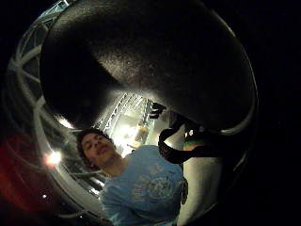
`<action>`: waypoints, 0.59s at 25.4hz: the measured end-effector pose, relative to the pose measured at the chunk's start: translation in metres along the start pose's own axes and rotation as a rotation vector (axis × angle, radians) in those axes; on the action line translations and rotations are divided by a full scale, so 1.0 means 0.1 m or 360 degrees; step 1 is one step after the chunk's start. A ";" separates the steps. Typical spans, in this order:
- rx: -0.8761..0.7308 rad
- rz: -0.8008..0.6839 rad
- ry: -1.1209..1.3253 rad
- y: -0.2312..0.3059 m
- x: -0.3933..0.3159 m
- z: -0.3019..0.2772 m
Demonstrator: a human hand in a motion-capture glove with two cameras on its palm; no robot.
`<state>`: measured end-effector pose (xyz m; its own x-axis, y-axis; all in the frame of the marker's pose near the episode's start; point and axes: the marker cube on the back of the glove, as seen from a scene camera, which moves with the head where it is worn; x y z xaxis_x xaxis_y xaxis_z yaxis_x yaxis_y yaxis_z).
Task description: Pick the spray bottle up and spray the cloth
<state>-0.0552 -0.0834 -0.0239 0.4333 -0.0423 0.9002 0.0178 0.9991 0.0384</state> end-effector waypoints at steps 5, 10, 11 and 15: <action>-0.0237 -0.0129 0.0163 -0.02 0.28 0.34; -0.0245 -0.0149 0.0285 -0.09 0.49 0.43; -0.0247 -0.0148 0.0284 -0.08 0.51 0.42; -0.0151 -0.0130 0.0318 -0.12 0.66 0.39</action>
<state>-0.0621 -0.0984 0.0517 0.5964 -0.1314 0.7919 0.1404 0.9884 0.0582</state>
